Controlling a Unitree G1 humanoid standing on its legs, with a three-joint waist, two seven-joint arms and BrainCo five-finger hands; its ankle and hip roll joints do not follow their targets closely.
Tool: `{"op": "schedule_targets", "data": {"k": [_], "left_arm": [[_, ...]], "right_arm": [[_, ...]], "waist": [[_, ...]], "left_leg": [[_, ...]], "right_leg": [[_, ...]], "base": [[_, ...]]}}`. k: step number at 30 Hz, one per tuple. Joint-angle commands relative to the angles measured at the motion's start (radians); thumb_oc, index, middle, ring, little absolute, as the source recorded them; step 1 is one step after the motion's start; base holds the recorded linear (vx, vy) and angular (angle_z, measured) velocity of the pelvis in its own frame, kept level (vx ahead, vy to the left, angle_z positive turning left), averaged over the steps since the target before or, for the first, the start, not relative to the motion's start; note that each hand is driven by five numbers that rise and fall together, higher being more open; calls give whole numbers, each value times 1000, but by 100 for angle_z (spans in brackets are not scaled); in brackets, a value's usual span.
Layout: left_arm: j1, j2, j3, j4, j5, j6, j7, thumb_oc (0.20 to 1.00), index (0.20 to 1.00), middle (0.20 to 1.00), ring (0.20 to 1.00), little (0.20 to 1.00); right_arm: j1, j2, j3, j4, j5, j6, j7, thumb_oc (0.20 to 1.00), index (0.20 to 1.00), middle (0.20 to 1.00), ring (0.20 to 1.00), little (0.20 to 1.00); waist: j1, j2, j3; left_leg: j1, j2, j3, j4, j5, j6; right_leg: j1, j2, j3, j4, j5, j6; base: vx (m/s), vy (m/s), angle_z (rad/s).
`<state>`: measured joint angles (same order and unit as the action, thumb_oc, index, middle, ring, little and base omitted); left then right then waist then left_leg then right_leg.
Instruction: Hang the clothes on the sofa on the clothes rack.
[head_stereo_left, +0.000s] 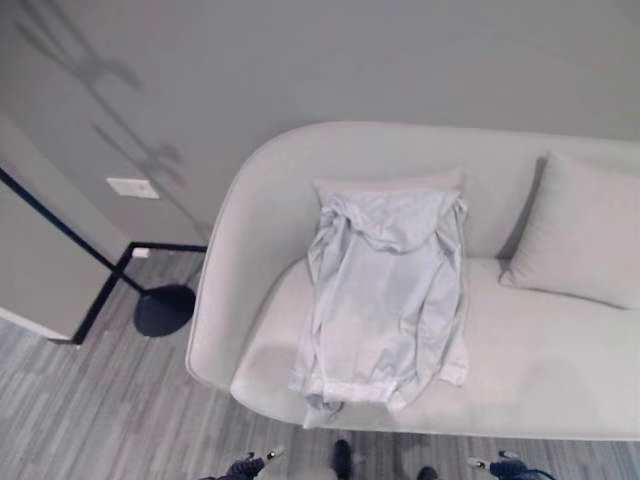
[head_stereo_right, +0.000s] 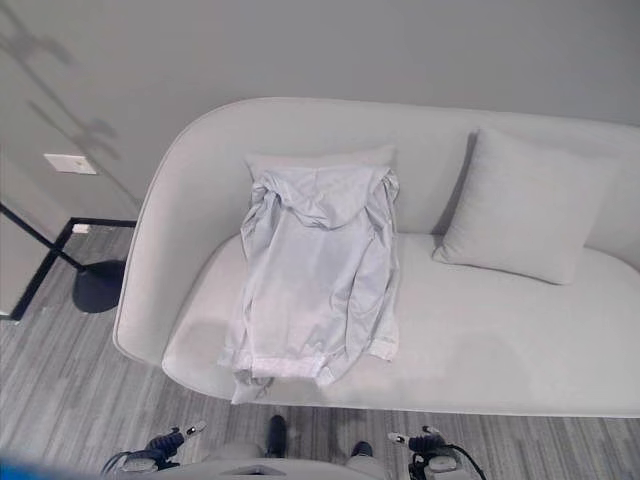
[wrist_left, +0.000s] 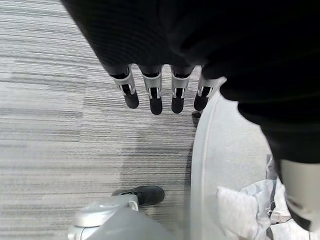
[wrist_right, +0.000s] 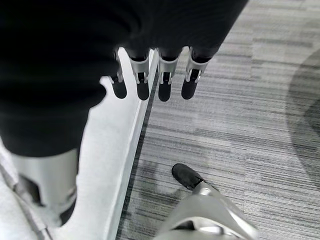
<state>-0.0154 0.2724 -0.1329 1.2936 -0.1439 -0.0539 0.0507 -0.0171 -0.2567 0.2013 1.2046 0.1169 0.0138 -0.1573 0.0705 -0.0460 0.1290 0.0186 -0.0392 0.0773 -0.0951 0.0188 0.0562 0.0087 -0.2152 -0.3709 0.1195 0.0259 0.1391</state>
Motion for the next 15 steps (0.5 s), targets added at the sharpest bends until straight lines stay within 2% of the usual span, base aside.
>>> {"op": "schedule_targets", "data": {"k": [1, 3, 6, 7, 8, 10, 11, 15], "left_arm": [[-27, 18, -4, 22, 20, 5, -2, 1000, 1000, 1000, 1000, 1000], [-24, 26, -3, 23, 24, 5, 2, 1000, 1000, 1000, 1000, 1000], [-33, 39, -4, 13, 20, -2, 8, 1000, 1000, 1000, 1000, 1000], [-45, 44, -7, 5, 11, -9, 13, 1000, 1000, 1000, 1000, 1000], [-45, 44, -7, 5, 11, -9, 13, 1000, 1000, 1000, 1000, 1000], [-68, 51, -19, -6, 14, -12, 19, 1000, 1000, 1000, 1000, 1000], [-69, 51, -28, -32, 36, -25, 27, 1000, 1000, 1000, 1000, 1000], [-86, 70, -41, -97, 38, -39, 39, 1000, 1000, 1000, 1000, 1000]], "right_arm": [[-63, -56, -19, 7, -1, -11, -3, 1000, 1000, 1000, 1000, 1000], [-60, -54, -23, 2, 3, -15, -4, 1000, 1000, 1000, 1000, 1000], [-60, -58, -29, -6, 11, -17, -9, 1000, 1000, 1000, 1000, 1000], [-66, -66, -33, -17, 18, -21, -15, 1000, 1000, 1000, 1000, 1000], [-66, -66, -33, -17, 18, -20, -15, 1000, 1000, 1000, 1000, 1000], [-72, -82, -40, -14, 26, -22, -27, 1000, 1000, 1000, 1000, 1000], [-59, -92, -41, -28, 17, -21, -24, 1000, 1000, 1000, 1000, 1000], [-69, -127, -50, -91, 22, -34, -35, 1000, 1000, 1000, 1000, 1000]], "waist": [[40, 38, 26], [37, 40, 27], [35, 35, 31], [24, 30, 41], [25, 32, 41], [5, 28, 59], [-4, 15, 46], [-15, 21, 41]], "left_leg": [[-7, 34, -24, 8, -18, -81], [6, 38, -20, 8, -26, -80], [15, 37, -19, 8, -32, -86], [15, 33, -20, 8, -35, -89], [16, 35, -20, 8, -36, -90], [21, 30, -29, 8, -40, -94], [32, 29, -23, 8, -45, -103], [21, 50, -22, 8, -34, -118]], "right_leg": [[-40, -56, 40, 30, 50, 80], [-64, -60, 49, 70, 50, 77], [-70, -48, 49, 8, 61, 75], [-109, -37, 67, -64, 94, 88], [-106, -35, 66, -67, 96, 87], [-116, -21, 105, -198, 117, 103], [-103, -12, 132, -207, 137, 119], [-100, -2, 140, -207, 140, 120]], "base": [[39, 103, 1], [51, 68, -6], [60, -29, -2], [37, -69, -3], [45, -86, -11], [122, -97, 8], [200, -134, 42], [64, -95, 28]]}}
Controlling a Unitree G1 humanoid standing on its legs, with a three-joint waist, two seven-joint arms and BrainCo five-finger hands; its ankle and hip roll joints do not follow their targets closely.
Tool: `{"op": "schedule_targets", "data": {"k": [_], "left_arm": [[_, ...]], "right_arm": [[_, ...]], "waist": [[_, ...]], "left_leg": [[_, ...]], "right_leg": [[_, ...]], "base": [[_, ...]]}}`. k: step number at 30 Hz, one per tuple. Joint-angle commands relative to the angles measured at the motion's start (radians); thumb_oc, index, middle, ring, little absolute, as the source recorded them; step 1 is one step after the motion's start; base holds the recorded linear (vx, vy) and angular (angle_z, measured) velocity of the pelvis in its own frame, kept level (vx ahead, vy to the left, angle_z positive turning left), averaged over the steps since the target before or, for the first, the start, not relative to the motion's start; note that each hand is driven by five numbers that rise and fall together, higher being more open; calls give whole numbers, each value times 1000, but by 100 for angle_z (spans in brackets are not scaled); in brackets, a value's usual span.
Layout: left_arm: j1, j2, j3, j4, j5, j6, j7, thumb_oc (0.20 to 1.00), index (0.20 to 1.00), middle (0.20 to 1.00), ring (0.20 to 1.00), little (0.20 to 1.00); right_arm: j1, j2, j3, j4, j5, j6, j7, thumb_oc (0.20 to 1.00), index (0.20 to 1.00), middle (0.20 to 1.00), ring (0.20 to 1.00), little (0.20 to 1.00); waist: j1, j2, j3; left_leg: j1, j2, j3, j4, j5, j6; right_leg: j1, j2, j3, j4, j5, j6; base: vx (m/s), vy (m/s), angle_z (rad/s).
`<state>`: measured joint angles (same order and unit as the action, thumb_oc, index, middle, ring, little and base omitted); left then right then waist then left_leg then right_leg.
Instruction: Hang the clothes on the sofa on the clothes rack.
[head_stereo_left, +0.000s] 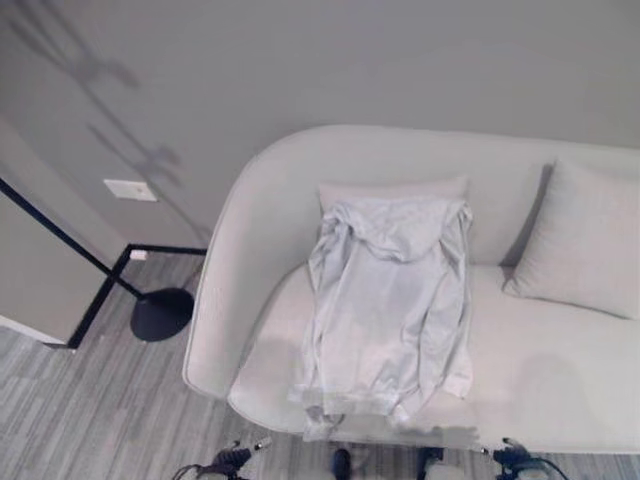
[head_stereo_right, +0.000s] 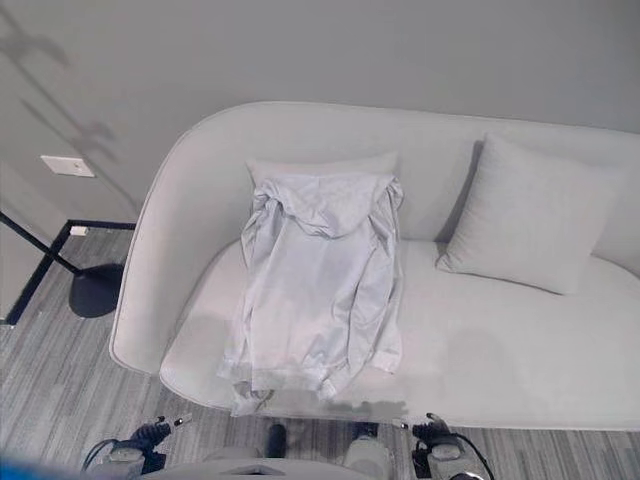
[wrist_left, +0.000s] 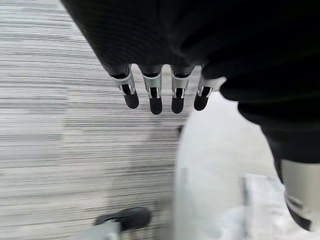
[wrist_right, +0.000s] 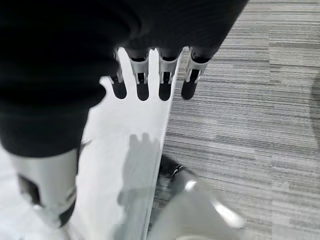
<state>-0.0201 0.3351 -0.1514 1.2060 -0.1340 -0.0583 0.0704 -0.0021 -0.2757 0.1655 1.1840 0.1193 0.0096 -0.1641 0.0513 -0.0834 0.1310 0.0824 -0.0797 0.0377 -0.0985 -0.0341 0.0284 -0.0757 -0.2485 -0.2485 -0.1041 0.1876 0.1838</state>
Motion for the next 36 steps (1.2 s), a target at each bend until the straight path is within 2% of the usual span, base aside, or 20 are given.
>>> {"op": "schedule_targets", "data": {"k": [1, 5, 6, 8, 14, 17, 21, 27, 36], "left_arm": [[-91, 35, -15, -81, 17, -47, 32, 1000, 1000, 1000, 1000, 1000], [-101, 65, -5, -149, -3, -63, 40, 1000, 1000, 1000, 1000, 1000], [-156, 103, -19, -204, -18, -78, 60, 1000, 1000, 1000, 1000, 1000], [-181, 113, -27, -222, -25, -82, 66, 1000, 1000, 1000, 1000, 1000], [-384, 188, -107, -362, -43, -109, 132, 1000, 1000, 1000, 1000, 1000], [-551, 225, -163, -397, -39, -107, 193, 1000, 1000, 1000, 1000, 1000], [-682, 276, -203, -370, -29, -99, 241, 1000, 1000, 1000, 1000, 1000], [-917, 376, -287, -236, -44, -84, 273, 1000, 1000, 1000, 1000, 1000], [-1110, 479, -407, -186, -3, -60, 312, 1000, 1000, 1000, 1000, 1000]], "right_arm": [[-89, -139, -33, -152, 27, -43, -38, 1000, 1000, 1000, 1000, 1000], [-105, -176, -49, -215, 36, -58, -47, 1000, 1000, 1000, 1000, 1000], [-162, -224, -51, -266, 49, -75, -60, 1000, 1000, 1000, 1000, 1000], [-189, -236, -46, -273, 58, -81, -64, 1000, 1000, 1000, 1000, 1000], [-396, -313, 17, -335, 77, -103, -114, 1000, 1000, 1000, 1000, 1000], [-536, -327, 74, -375, 110, -120, -149, 1000, 1000, 1000, 1000, 1000], [-655, -332, 146, -399, 132, -128, -163, 1000, 1000, 1000, 1000, 1000], [-899, -360, 255, -361, 194, -135, -185, 1000, 1000, 1000, 1000, 1000], [-1054, -387, 348, -339, 287, -145, -180, 1000, 1000, 1000, 1000, 1000]], "waist": [[0, 63, 45], [-4, 66, 55], [-8, 73, 77], [-10, 75, 84], [-22, 90, 125], [-30, 94, 142], [-36, 88, 150], [-43, 87, 174], [-35, 86, 189]], "left_leg": [[-56, 100, 12, 11, 26, -99], [-70, 108, 8, 11, 33, -108], [-102, 117, 7, 11, 46, -118], [-117, 120, 7, 11, 53, -121], [-237, 128, 3, 11, 97, -135], [-307, 130, -4, 11, 122, -143], [-345, 132, -3, 11, 135, -149], [-428, 133, 0, 11, 163, -165], [-466, 130, -3, 11, 176, -177]], "right_leg": [[-18, 35, 8, 17, -25, 75], [-22, 38, -1, 17, -28, 75], [-40, 41, -9, 17, -30, 76], [-52, 42, -10, 17, -30, 76], [-163, 45, -5, 17, -9, 76], [-229, 49, 2, 17, 7, 76], [-266, 53, 4, 17, 18, 77], [-351, 58, 6, 17, 50, 78], [-389, 67, 0, 17, 64, 78]], "base": [[8, -92, 5], [-14, -77, 6], [-58, -65, -5], [-88, -60, 2], [-95, -33, 5], [-68, -30, 6], [-8, -10, -4], [-16, -7, 0], [-10, -12, 4]]}}
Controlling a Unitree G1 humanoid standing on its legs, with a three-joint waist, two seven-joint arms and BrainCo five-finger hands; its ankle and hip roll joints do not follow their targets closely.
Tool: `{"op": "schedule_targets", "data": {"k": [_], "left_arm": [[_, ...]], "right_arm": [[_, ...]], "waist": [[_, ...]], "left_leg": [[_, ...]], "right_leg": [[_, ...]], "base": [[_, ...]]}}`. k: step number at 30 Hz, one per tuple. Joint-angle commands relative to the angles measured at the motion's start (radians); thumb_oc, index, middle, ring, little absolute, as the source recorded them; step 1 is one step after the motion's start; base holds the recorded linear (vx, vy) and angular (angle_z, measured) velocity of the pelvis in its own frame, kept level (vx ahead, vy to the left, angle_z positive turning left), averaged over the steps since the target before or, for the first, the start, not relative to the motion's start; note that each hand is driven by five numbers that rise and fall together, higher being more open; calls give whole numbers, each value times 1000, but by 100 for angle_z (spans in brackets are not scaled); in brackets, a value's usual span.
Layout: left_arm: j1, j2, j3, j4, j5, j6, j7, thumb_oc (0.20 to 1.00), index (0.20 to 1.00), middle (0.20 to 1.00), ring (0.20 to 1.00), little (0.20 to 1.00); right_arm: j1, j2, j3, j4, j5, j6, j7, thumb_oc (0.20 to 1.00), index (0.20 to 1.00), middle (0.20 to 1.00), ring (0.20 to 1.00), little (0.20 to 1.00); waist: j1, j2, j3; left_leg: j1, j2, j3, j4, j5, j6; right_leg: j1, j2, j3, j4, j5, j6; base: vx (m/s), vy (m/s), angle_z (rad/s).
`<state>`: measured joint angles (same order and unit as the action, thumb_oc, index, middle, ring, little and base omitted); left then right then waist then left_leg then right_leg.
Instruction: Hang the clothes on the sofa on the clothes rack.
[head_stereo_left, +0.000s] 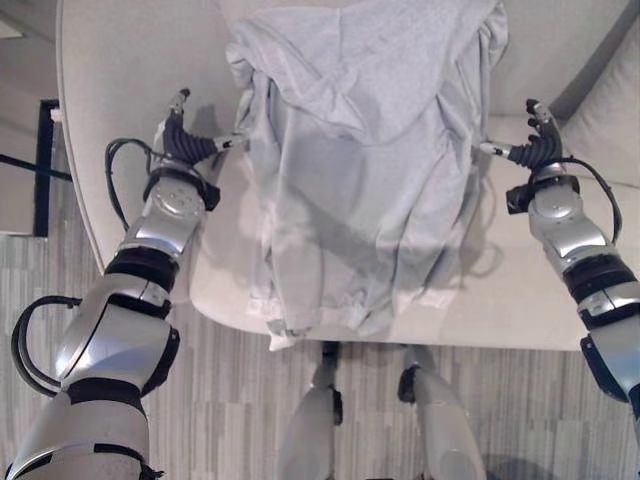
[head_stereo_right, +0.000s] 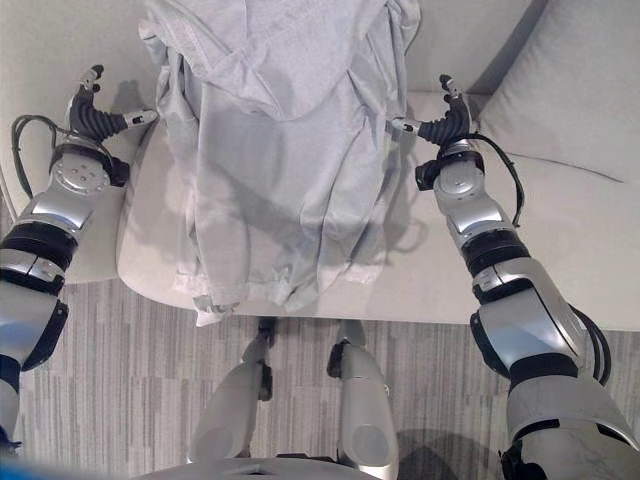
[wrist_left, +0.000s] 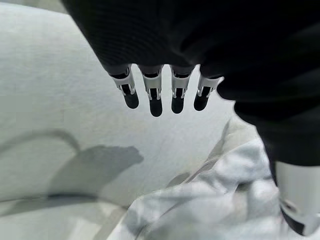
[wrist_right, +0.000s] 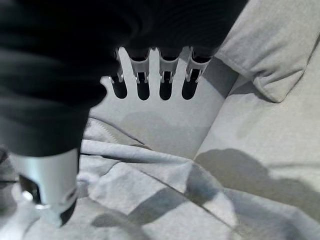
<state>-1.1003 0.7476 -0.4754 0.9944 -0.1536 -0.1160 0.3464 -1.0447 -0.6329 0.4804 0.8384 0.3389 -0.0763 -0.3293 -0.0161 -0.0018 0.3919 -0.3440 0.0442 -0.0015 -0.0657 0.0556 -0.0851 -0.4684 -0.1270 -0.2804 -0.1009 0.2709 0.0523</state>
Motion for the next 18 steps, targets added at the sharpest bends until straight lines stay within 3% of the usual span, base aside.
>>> {"op": "schedule_targets", "data": {"k": [1, 5, 18], "left_arm": [[-32, 67, -83, 26, 16, -3, 36, 1000, 1000, 1000, 1000, 1000], [-68, 86, -129, 66, 14, 5, 9, 1000, 1000, 1000, 1000, 1000], [-102, -28, -188, 134, -9, 32, -24, 1000, 1000, 1000, 1000, 1000]], "right_arm": [[-12, -30, 33, 7, 67, -59, -14, 1000, 1000, 1000, 1000, 1000], [-72, -38, 100, 24, 81, -52, 9, 1000, 1000, 1000, 1000, 1000], [-163, -6, 183, 91, 113, -18, 23, 1000, 1000, 1000, 1000, 1000]], "waist": [[31, 3, -72], [34, 6, -65], [41, 0, -34]], "left_leg": [[-44, 3, 35, -22, 91, -63], [-54, 3, 39, -22, 93, -65], [-84, -4, 32, -22, 107, -65]], "right_leg": [[0, -57, 32, 14, -17, 209], [-12, -56, 28, 14, -9, 209], [-41, -55, 30, 14, 3, 209]], "base": [[0, 0, 0], [0, 0, 0], [-5, -3, 4]]}}
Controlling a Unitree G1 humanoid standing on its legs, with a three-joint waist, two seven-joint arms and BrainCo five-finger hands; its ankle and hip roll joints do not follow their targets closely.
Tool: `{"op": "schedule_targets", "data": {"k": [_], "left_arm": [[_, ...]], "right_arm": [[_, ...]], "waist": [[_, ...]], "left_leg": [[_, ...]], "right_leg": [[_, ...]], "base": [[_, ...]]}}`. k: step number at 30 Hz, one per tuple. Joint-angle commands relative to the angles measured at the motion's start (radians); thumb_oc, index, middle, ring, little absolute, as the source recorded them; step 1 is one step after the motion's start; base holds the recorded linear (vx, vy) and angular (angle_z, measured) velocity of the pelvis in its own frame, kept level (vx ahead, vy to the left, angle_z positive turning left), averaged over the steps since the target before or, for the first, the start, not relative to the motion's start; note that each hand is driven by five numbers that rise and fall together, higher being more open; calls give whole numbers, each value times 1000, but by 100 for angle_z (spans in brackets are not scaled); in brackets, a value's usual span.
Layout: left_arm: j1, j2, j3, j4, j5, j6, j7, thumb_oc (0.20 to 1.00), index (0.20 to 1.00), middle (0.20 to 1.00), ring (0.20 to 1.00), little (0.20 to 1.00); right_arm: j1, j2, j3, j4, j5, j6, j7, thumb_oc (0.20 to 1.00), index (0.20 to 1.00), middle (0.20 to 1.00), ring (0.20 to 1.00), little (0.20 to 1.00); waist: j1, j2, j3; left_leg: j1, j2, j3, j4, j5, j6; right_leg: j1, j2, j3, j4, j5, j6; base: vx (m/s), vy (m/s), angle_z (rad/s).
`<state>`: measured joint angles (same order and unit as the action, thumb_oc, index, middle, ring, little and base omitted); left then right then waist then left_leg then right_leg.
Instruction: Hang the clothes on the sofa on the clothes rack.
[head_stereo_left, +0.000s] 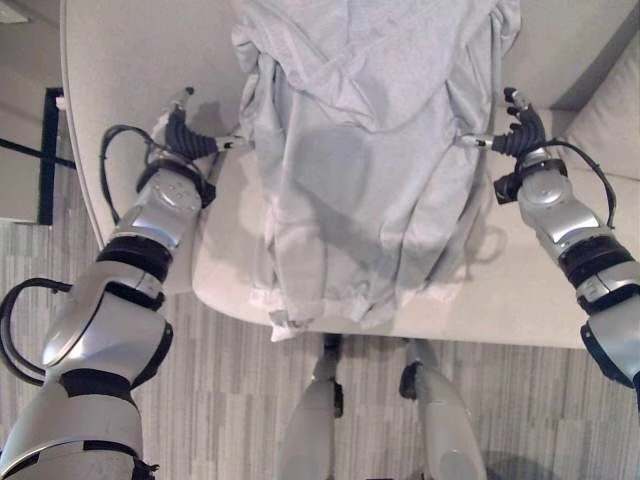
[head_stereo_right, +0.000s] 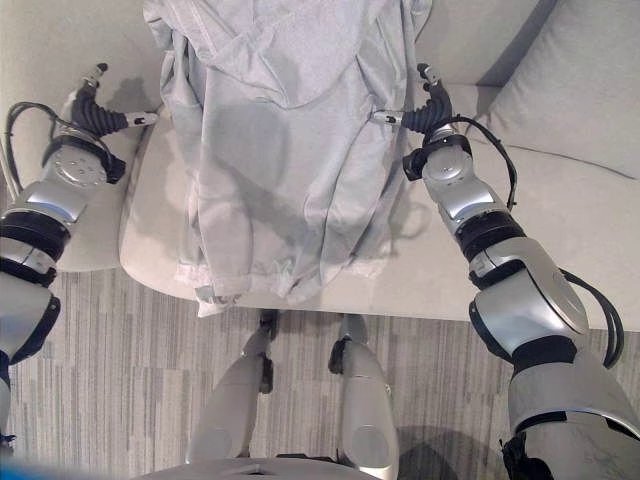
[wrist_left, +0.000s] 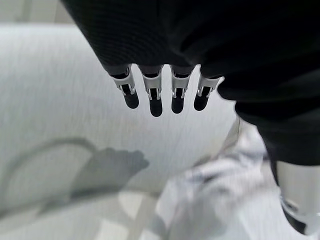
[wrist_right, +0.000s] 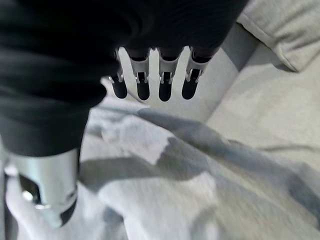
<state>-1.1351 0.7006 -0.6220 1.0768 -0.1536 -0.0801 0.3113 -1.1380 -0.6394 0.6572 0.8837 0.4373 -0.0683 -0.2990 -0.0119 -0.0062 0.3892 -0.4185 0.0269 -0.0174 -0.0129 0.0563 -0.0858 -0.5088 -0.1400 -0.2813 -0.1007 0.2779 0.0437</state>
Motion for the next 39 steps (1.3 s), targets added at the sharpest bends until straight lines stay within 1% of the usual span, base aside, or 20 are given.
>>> {"op": "schedule_targets", "data": {"k": [1, 4, 14, 29, 39], "left_arm": [[-67, 10, -40, 55, -12, -3, 9, 1000, 1000, 1000, 1000, 1000], [-76, -10, -52, 66, -12, 3, -1, 1000, 1000, 1000, 1000, 1000], [-146, -22, -108, 90, -5, 9, -21, 1000, 1000, 1000, 1000, 1000], [-251, 20, -175, 140, 30, 18, -27, 1000, 1000, 1000, 1000, 1000], [-285, -9, -191, 133, 9, 20, -18, 1000, 1000, 1000, 1000, 1000]], "right_arm": [[-72, 5, 11, 49, 14, -24, -8, 1000, 1000, 1000, 1000, 1000], [-81, 18, 22, 54, 10, -19, -10, 1000, 1000, 1000, 1000, 1000], [-109, 43, 42, 63, 22, -16, -10, 1000, 1000, 1000, 1000, 1000], [-144, 43, 57, 17, 34, -34, -24, 1000, 1000, 1000, 1000, 1000], [-176, 74, 77, 28, 36, -34, -34, 1000, 1000, 1000, 1000, 1000]], "waist": [[35, 2, -30], [30, -1, -23], [24, -2, -18], [6, 3, -22], [4, 0, -16]], "left_leg": [[-10, 14, 48, -74, 107, -64], [-10, 15, 48, -74, 108, -64], [-25, 13, 47, -74, 111, -63], [-62, 13, 50, -74, 114, -58], [-73, 9, 46, -74, 114, -55]], "right_leg": [[0, -42, 31, 13, -5, 218], [-1, -38, 34, 13, -5, 218], [-20, -37, 36, 13, 0, 218], [-63, -38, 39, 13, 8, 218], [-73, -36, 43, 13, 7, 218]], "base": [[0, 0, 0], [0, 0, 0], [0, 0, 0], [2, 0, 0], [3, 0, 0]]}}
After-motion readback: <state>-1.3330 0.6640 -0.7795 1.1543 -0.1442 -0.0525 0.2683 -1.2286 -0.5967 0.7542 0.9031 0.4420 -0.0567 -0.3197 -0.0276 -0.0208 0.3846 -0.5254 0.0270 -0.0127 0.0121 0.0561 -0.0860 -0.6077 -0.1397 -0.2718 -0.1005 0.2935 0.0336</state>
